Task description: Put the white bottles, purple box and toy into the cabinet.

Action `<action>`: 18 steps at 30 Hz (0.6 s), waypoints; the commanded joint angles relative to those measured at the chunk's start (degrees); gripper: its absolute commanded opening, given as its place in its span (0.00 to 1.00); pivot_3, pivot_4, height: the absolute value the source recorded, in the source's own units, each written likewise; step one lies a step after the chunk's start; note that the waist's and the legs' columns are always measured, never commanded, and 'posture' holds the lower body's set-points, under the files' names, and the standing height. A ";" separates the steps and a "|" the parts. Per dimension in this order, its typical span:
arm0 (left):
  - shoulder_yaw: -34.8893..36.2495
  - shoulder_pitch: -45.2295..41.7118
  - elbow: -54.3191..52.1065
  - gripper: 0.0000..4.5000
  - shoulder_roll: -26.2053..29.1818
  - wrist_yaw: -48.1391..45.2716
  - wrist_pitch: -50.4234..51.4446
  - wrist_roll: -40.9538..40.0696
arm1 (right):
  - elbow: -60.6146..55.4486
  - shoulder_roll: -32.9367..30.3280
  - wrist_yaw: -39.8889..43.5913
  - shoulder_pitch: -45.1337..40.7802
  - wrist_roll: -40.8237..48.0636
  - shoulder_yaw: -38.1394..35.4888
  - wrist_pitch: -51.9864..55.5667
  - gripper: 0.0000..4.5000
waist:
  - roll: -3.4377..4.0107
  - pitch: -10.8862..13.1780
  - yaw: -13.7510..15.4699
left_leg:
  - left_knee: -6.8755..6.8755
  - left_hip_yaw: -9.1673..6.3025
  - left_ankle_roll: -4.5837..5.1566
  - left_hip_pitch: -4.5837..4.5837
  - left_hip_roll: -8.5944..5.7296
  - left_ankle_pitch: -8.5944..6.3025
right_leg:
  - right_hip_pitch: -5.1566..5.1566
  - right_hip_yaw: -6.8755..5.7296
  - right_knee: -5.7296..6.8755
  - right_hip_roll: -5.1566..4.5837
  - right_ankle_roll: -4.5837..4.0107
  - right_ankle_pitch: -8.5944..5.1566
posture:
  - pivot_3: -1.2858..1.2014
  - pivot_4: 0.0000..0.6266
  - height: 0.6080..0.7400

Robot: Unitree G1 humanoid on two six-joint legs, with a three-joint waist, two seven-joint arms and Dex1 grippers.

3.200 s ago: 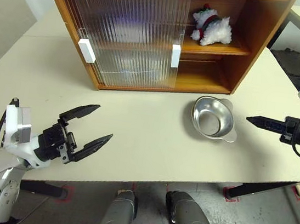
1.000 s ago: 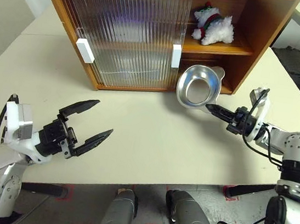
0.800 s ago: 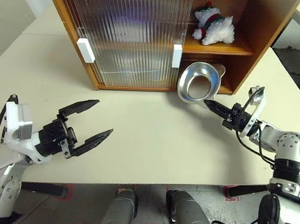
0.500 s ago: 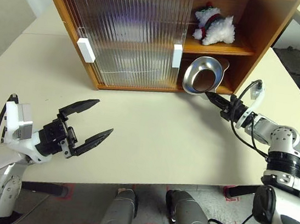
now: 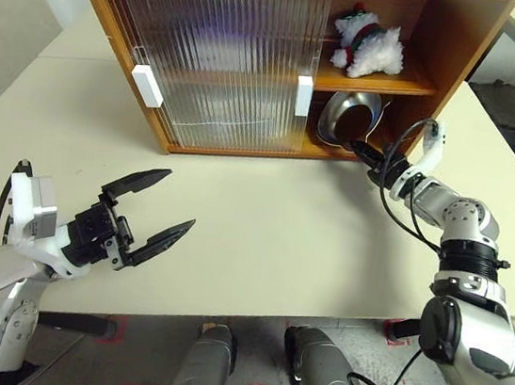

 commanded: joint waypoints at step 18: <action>-1.10 0.00 -0.53 1.00 -0.65 1.03 -0.79 1.15 | 2.50 1.78 2.45 -1.71 -4.41 2.18 -5.72 1.00 | 0.00 0.00 -0.04 | 0.03 0.00 0.03 0.02 0.03 0.02 | 0.00 -0.02 0.01 0.02 -0.06 0.10 | 0.47 0.20 1.00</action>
